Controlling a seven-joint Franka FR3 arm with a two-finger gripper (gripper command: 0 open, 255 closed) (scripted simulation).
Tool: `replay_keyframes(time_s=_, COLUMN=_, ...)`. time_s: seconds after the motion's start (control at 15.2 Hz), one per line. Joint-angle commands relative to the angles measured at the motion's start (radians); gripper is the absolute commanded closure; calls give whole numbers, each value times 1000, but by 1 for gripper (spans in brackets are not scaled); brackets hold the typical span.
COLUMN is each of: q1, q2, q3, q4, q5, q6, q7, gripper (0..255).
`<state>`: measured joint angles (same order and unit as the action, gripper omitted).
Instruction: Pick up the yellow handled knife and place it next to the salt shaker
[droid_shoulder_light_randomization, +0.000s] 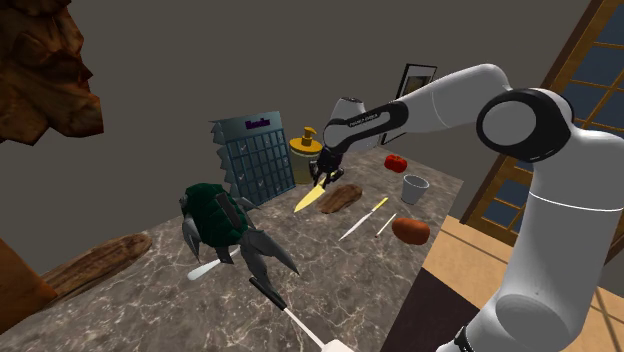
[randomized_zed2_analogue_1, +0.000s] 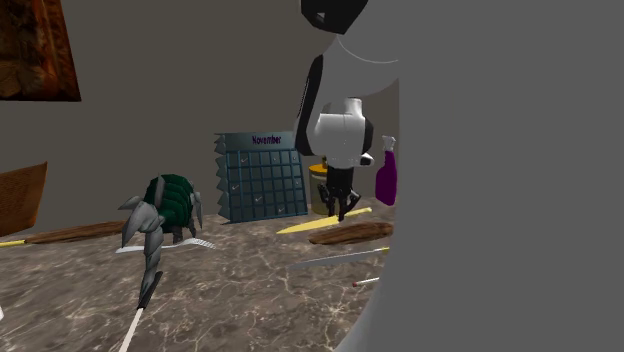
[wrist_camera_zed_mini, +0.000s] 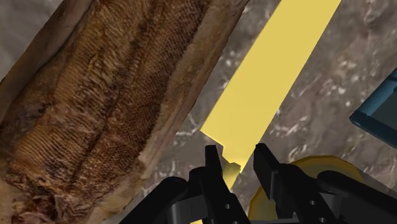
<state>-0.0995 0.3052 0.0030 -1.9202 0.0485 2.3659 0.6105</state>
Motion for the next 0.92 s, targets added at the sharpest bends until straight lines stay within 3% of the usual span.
replay_keyframes(time_s=0.0, q1=0, q2=-13, q3=0, q4=6, q5=-1, q6=-21, q7=1, gripper=255)
replay_keyframes(time_s=0.86, q1=0, q2=-85, q3=-2, q4=89, q5=-5, q6=-176, q7=8, gripper=255)
